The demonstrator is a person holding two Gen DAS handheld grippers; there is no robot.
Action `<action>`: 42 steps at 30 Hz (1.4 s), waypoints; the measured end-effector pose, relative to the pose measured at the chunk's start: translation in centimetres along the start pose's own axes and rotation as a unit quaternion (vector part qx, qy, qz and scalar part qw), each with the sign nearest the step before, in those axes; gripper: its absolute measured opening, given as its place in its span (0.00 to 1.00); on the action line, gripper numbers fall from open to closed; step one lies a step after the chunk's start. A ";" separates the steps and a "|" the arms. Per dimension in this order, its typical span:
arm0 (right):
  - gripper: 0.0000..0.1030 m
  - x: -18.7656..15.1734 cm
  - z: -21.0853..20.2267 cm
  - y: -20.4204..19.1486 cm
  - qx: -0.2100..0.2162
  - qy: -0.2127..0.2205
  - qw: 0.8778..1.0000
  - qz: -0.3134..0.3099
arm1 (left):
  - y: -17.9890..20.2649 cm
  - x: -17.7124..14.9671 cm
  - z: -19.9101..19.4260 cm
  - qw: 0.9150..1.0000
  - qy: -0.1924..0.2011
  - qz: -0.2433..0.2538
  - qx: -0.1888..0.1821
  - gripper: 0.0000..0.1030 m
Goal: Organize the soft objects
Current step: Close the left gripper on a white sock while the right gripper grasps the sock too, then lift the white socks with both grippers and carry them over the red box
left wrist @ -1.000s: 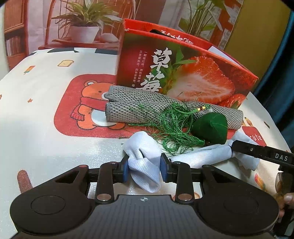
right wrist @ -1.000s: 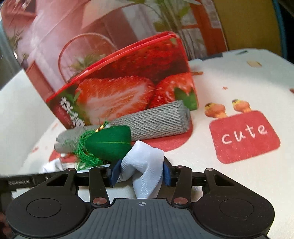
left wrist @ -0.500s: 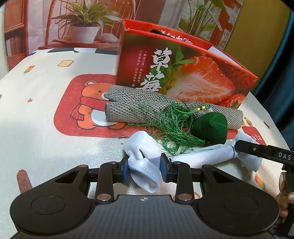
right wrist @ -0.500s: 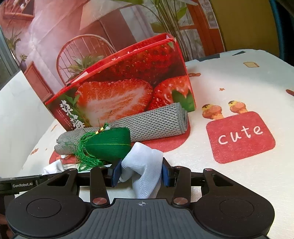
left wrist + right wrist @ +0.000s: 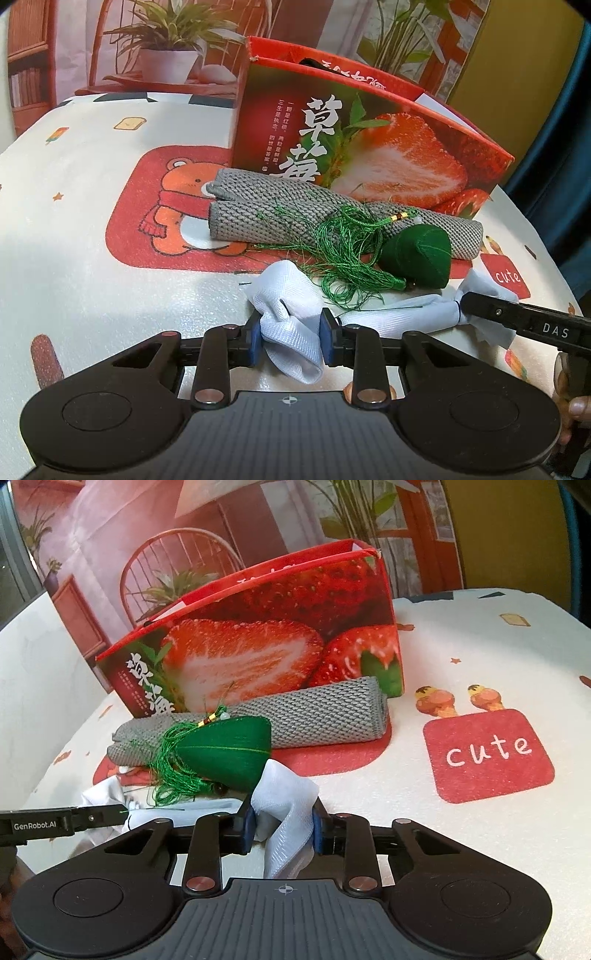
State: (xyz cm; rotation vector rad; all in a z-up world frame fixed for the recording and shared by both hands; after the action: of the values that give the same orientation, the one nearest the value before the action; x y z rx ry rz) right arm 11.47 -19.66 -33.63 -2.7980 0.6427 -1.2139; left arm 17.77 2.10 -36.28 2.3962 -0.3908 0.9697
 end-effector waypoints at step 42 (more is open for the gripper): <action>0.24 2.8 -3.8 -1.7 0.033 0.082 0.995 -0.046 | 2.7 2.3 -5.4 0.995 0.094 0.031 -0.021 0.23</action>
State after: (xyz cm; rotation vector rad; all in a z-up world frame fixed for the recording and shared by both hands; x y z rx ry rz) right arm 11.09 -18.61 -28.76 -2.7224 0.4765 -1.4638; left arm 15.18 2.80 -30.47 2.2432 -0.4134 1.1912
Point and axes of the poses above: each gripper's, at about its wrist camera, not at the fingertips, and z roughly the way its jaws point, y to its right, x to its top, the point moved 1 cm from there along z, roughly the way its jaws point, and after that the axes turned 15 degrees about -x, right-handed, at the moved point
